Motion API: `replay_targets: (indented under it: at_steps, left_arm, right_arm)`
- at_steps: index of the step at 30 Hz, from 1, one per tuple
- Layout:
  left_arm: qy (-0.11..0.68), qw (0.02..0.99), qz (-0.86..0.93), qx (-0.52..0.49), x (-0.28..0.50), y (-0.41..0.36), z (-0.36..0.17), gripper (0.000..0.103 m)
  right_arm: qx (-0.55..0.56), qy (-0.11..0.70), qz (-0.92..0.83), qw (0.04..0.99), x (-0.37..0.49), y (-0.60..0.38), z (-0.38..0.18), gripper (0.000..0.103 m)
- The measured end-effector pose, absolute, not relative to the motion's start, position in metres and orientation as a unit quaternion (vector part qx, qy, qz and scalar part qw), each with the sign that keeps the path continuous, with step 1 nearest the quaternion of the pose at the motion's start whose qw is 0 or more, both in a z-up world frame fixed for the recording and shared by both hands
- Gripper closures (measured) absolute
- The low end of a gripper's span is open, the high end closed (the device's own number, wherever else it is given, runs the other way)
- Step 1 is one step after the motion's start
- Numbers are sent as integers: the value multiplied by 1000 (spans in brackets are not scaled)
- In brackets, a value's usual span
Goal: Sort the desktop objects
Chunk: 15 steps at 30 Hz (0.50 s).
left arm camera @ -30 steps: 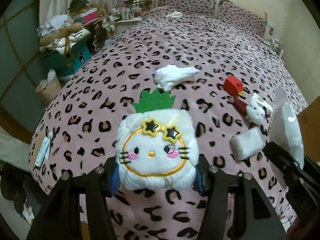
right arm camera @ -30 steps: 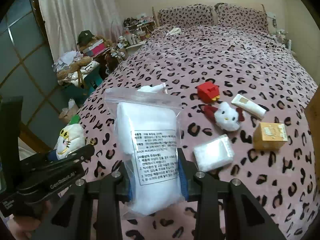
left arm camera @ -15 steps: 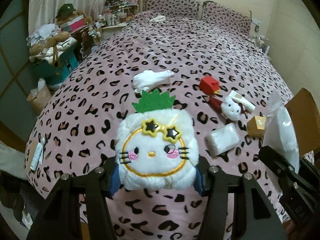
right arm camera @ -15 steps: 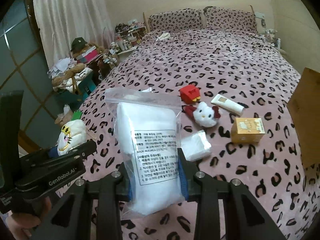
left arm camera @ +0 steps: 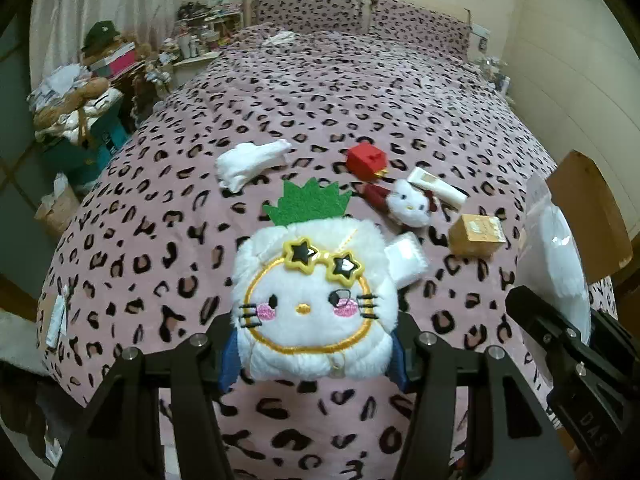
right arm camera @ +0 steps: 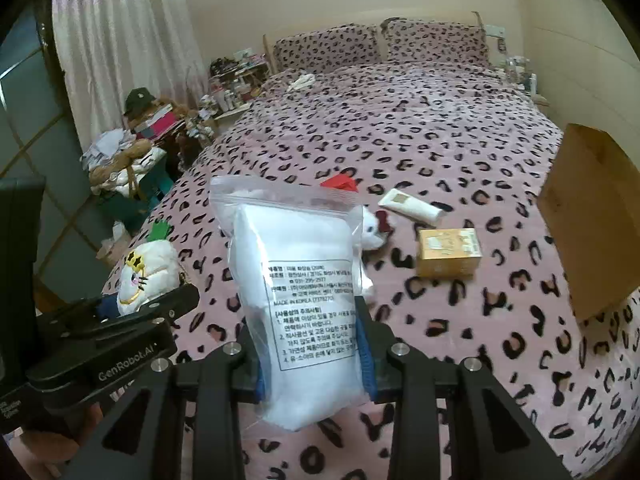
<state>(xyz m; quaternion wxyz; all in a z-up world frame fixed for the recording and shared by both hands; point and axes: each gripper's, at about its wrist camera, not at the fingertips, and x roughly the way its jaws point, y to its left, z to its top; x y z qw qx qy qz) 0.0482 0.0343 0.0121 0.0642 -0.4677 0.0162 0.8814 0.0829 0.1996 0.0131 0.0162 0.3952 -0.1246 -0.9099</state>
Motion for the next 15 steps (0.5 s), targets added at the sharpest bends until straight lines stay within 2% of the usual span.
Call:
replay_targets:
  at_steps: [15]
  left_arm:
    - [39, 108, 875, -470, 53, 96, 12, 45]
  right_arm:
    - [387, -142, -911, -28, 109, 252, 15, 69]
